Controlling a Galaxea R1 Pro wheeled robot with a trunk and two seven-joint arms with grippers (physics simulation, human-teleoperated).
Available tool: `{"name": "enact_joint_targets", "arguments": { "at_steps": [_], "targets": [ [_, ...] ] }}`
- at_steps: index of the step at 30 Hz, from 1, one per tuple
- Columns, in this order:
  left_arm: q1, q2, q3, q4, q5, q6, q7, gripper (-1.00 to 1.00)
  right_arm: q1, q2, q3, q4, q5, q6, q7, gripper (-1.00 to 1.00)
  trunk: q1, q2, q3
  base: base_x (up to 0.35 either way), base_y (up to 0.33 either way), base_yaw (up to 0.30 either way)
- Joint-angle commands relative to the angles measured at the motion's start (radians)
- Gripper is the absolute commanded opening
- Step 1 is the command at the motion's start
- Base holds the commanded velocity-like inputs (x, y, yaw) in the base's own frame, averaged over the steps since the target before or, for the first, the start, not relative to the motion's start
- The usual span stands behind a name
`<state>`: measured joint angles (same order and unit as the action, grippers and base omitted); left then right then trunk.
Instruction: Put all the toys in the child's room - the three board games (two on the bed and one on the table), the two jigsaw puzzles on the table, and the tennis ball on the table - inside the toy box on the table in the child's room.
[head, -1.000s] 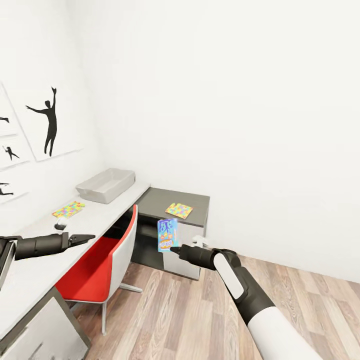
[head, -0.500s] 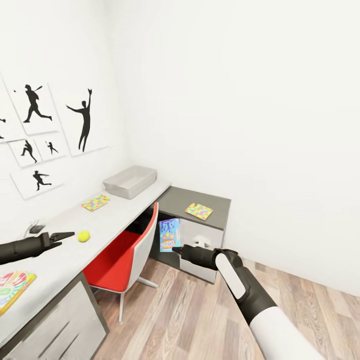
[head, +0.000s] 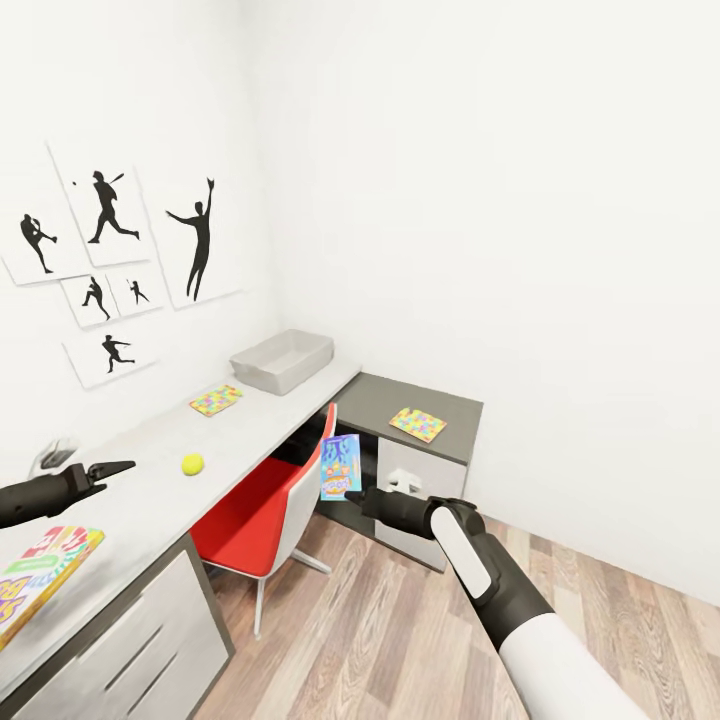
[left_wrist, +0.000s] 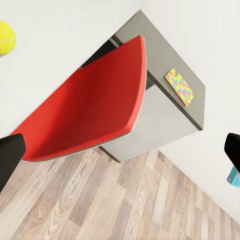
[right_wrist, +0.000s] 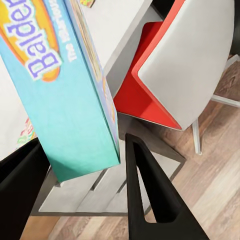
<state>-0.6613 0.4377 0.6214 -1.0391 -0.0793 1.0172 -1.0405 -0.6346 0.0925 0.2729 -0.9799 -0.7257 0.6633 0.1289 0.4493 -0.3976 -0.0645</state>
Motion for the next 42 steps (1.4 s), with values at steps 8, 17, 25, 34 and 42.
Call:
{"name": "enact_joint_targets", "arguments": {
  "at_steps": [8,17,25,34,42],
  "targets": [
    [-0.001,-0.001,0.002,0.0,-0.008,0.007,-0.007,1.0,-0.001,0.0,-0.004,0.0,0.001,0.002,0.002,-1.0,0.001,-0.002,-0.002,0.0,0.0,0.001],
    [-0.001,-0.001,0.001,0.002,-0.008,0.006,-0.004,1.0,-0.001,-0.002,-0.004,-0.005,0.0,0.002,0.002,-1.0,0.001,-0.002,-0.002,0.143,-0.132,0.0],
    [-0.001,-0.001,0.0,0.002,-0.008,0.006,-0.004,1.0,-0.001,-0.001,-0.002,-0.003,0.002,0.002,0.001,-1.0,0.001,-0.002,-0.002,0.273,-0.141,0.063],
    [-0.001,-0.001,-0.002,0.002,-0.008,0.006,-0.004,1.0,-0.001,0.0,0.0,-0.003,0.002,0.002,0.001,-1.0,0.001,-0.002,-0.002,0.291,-0.147,0.274],
    [-0.001,-0.001,-0.003,0.002,-0.009,0.006,-0.003,1.0,-0.001,-0.001,0.0,-0.003,0.002,0.002,0.002,-1.0,0.001,-0.002,-0.002,0.28,-0.217,0.292]
  ]
}}
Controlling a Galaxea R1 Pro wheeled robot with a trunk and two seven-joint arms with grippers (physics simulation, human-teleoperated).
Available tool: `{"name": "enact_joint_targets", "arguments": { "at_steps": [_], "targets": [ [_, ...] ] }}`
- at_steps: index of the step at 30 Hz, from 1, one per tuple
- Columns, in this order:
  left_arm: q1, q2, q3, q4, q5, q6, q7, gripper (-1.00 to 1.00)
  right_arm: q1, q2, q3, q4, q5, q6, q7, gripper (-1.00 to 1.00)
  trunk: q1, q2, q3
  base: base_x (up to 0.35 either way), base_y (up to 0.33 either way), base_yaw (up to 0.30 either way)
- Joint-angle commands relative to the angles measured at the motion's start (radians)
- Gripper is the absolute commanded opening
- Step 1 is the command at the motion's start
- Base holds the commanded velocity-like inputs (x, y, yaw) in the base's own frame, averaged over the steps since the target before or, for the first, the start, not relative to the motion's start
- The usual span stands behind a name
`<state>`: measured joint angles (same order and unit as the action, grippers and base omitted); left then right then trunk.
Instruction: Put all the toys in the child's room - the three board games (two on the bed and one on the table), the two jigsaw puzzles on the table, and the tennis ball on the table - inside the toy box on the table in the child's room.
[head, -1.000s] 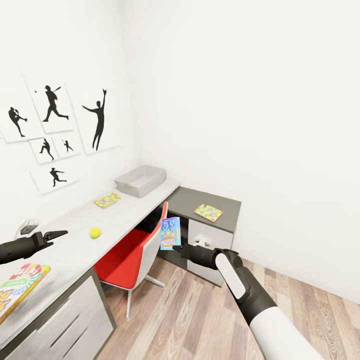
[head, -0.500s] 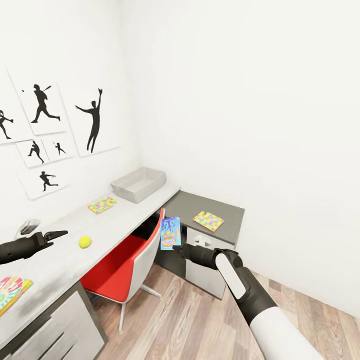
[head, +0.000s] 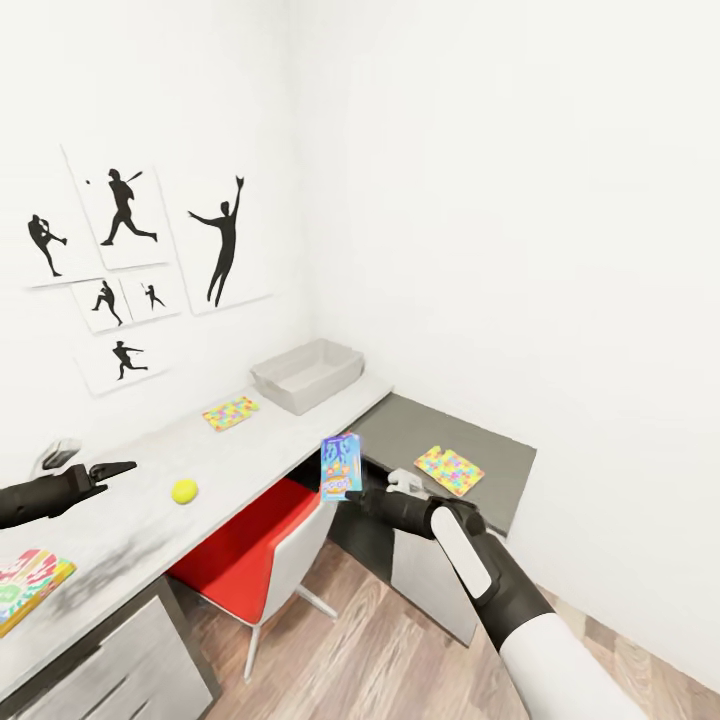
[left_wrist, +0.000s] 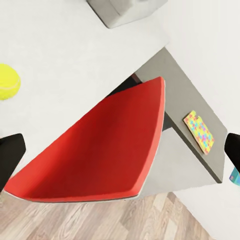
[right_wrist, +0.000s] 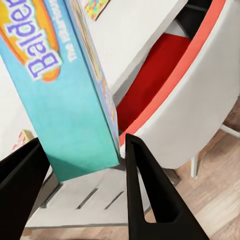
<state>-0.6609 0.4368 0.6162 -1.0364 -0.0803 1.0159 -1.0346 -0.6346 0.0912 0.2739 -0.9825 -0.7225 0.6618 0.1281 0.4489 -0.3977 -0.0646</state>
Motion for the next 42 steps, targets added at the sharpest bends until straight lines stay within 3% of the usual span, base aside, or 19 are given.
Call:
{"name": "enact_joint_targets", "arguments": {
  "at_steps": [1,22,42],
  "targets": [
    [-0.002,0.0,0.002,-0.001,-0.009,0.007,-0.009,1.0,-0.001,0.0,-0.001,-0.001,-0.002,0.004,0.003,-1.0,0.001,-0.002,-0.002,0.279,-0.196,0.292],
    [-0.002,-0.001,0.001,0.001,-0.009,0.007,-0.008,1.0,0.0,0.001,-0.001,-0.006,-0.002,0.004,0.004,-1.0,0.001,-0.002,-0.003,0.315,-0.028,0.048],
    [-0.002,-0.001,0.0,0.001,-0.009,0.007,-0.008,1.0,-0.001,0.001,0.003,-0.002,-0.002,0.004,0.004,-1.0,0.001,-0.002,-0.003,0.289,-0.126,0.278]
  ]
}}
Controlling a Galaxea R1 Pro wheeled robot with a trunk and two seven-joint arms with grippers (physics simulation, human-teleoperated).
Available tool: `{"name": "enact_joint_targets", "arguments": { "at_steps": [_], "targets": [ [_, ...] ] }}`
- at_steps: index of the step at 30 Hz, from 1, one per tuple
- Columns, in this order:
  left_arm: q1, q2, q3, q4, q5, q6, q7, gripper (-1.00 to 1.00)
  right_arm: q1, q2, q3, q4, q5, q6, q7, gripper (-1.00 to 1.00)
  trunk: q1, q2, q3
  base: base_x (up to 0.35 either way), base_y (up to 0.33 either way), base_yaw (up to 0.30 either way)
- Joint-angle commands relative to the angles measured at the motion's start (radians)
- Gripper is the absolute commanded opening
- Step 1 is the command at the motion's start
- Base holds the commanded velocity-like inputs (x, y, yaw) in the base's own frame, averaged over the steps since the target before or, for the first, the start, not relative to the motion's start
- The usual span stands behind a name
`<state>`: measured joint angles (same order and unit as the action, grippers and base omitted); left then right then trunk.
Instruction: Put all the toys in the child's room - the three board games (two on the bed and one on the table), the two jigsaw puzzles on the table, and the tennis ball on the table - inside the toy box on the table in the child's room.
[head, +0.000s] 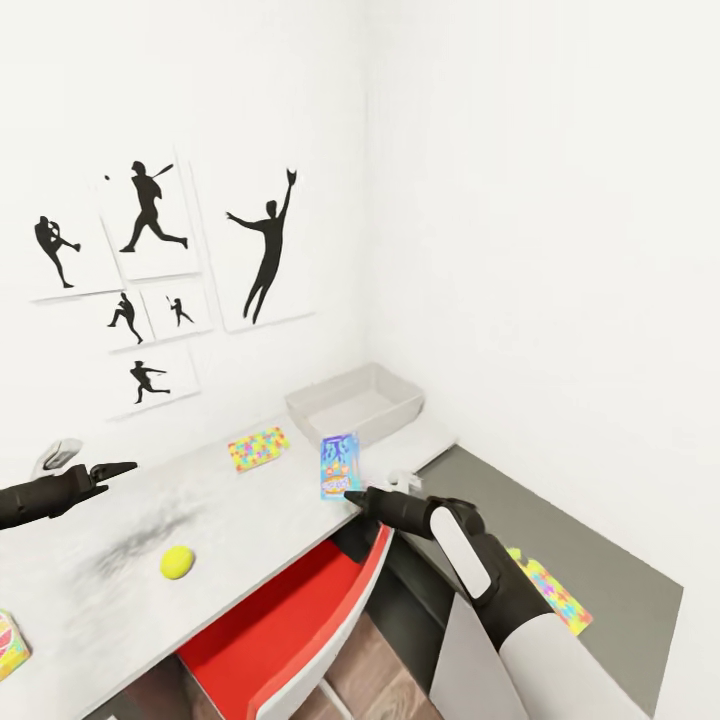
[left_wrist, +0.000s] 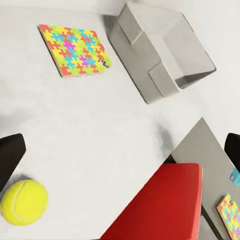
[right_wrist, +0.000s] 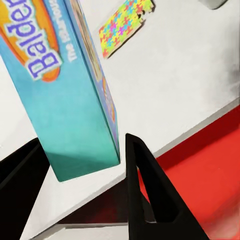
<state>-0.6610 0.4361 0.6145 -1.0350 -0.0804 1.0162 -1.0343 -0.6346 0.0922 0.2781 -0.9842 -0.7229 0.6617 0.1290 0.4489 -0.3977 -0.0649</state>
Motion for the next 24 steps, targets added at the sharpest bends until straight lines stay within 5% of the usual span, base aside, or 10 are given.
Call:
{"name": "enact_joint_targets", "arguments": {
  "at_steps": [1,24],
  "targets": [
    [-0.002,0.0,0.002,0.0,-0.009,0.007,-0.009,1.0,-0.001,0.0,0.0,-0.001,-0.001,0.004,0.003,-1.0,0.001,-0.002,-0.002,0.264,-0.042,0.293],
    [-0.002,-0.011,0.002,0.0,-0.009,0.007,-0.009,1.0,0.0,0.0,0.003,-0.002,-0.001,0.004,0.003,-1.0,0.001,-0.002,-0.002,0.207,-0.018,0.293]
  ]
}}
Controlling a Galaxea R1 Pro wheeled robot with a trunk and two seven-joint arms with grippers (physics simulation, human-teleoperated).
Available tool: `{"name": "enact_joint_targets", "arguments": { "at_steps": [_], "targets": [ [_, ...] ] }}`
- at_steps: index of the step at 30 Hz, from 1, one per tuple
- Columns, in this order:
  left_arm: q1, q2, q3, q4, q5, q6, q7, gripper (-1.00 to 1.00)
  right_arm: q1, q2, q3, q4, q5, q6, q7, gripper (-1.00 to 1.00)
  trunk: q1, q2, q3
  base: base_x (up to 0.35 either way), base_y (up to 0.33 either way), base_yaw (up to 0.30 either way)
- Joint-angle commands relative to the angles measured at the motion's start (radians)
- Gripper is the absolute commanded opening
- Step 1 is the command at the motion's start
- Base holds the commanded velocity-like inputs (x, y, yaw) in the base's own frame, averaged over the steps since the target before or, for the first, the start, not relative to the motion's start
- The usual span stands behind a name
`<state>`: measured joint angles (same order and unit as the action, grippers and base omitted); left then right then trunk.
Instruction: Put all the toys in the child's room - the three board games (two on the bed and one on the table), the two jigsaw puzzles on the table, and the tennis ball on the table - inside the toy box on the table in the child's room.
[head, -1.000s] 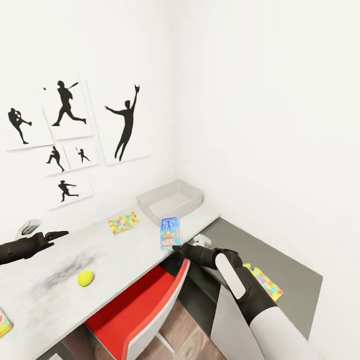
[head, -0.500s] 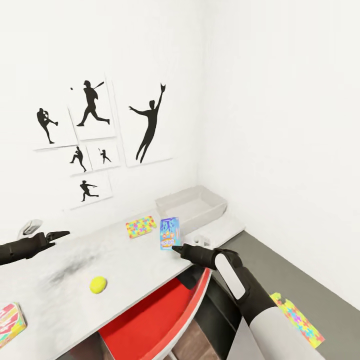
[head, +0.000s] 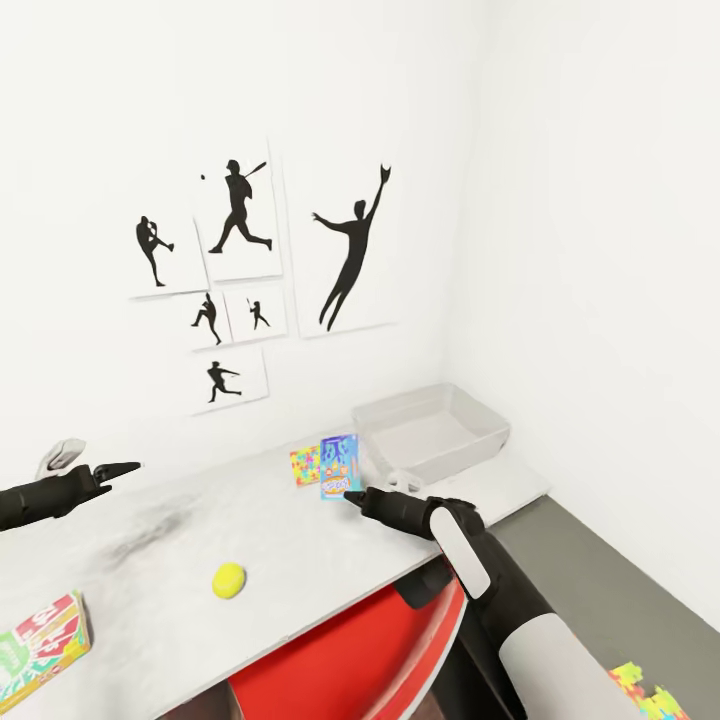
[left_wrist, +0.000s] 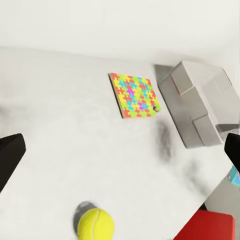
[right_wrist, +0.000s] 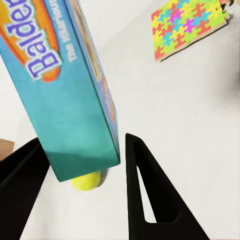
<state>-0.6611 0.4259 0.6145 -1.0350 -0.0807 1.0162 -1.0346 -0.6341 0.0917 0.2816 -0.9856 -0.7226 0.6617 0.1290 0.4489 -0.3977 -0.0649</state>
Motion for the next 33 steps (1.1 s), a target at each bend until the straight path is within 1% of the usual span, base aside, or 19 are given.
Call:
{"name": "enact_joint_targets", "arguments": {
  "at_steps": [1,5,9,12,19,33],
  "targets": [
    [-0.002,0.0,0.002,0.0,-0.008,0.007,-0.009,1.0,-0.001,-0.001,-0.001,0.0,-0.001,0.004,0.003,-1.0,0.001,-0.002,-0.002,0.282,-0.084,0.293],
    [-0.002,-0.001,0.002,0.0,-0.008,0.006,-0.009,1.0,-0.001,-0.001,-0.001,-0.001,-0.001,0.004,0.003,-1.0,0.001,-0.002,-0.002,0.29,-0.081,0.262],
    [-0.002,-0.001,0.003,0.0,-0.008,0.006,-0.01,1.0,-0.001,-0.001,-0.002,-0.001,-0.001,0.004,0.003,-1.0,0.001,-0.002,-0.002,0.235,-0.032,0.091],
    [-0.002,-0.001,0.003,0.0,-0.008,0.006,-0.01,1.0,-0.001,-0.001,-0.002,-0.001,-0.001,0.004,0.003,-1.0,0.001,-0.002,-0.002,0.086,-0.02,0.023],
    [-0.002,-0.001,0.003,0.0,-0.008,0.005,-0.01,1.0,-0.001,-0.001,-0.002,0.0,-0.001,0.004,0.003,-1.0,0.001,-0.002,-0.002,0.078,-0.14,0.004],
    [-0.002,-0.001,0.002,0.0,-0.008,0.005,-0.011,1.0,-0.001,-0.001,-0.002,0.001,-0.001,0.004,0.003,-1.0,0.001,-0.002,-0.002,0.191,0.028,0.0]
  ]
}}
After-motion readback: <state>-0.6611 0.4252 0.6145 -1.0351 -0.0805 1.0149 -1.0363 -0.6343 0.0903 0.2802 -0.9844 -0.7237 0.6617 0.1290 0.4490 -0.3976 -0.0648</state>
